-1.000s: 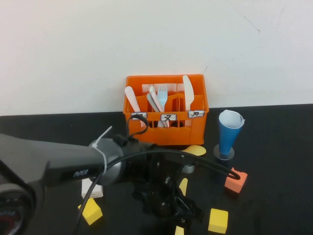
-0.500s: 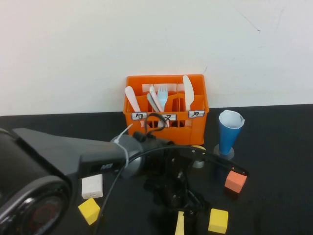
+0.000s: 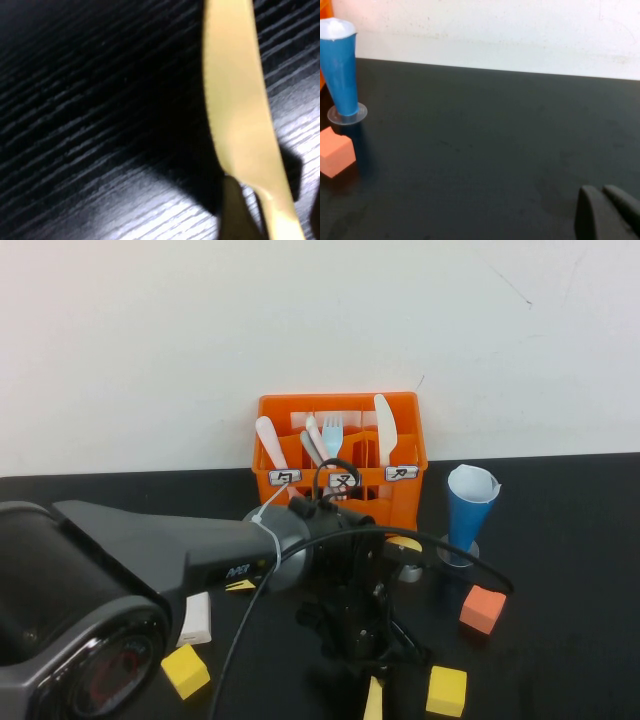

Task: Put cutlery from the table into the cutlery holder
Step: Pick up the knife

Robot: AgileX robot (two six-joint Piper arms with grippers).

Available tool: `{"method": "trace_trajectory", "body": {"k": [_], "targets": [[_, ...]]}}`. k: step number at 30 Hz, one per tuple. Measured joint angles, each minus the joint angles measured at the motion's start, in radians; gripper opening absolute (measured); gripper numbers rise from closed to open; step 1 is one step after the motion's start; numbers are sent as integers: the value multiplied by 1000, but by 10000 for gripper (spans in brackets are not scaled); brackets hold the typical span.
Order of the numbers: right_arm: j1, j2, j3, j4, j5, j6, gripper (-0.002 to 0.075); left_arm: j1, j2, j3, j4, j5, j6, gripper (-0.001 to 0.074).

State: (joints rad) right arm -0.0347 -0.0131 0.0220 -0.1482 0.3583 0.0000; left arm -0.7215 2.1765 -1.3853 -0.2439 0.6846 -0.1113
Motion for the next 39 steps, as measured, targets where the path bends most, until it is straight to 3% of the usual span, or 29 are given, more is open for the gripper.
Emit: {"method": "trace_trajectory", "body": {"k": [6,14,23,26,31,33,39], "targets": [[0,0,0,0,0,0,-3,0,2,0,6,11,-2,70],[0,0,0,0,0,0,-3,-2,-66,13,27,-28,-5,11],[0,0,0,0,0,0,-3,-2,-210,17,64,-77,55,4],[0,0,0,0,0,0,-3,-11,-205,17,75,-12,124,66],[0,0,0,0,0,0,-3,-60,-154,18,80,106,223,351],[0,0,0,0,0,0,-3,-75,-126,18,80,120,237,424],[0,0,0,0,0,0,-3,-82,-69,18,111,120,243,426]]}}
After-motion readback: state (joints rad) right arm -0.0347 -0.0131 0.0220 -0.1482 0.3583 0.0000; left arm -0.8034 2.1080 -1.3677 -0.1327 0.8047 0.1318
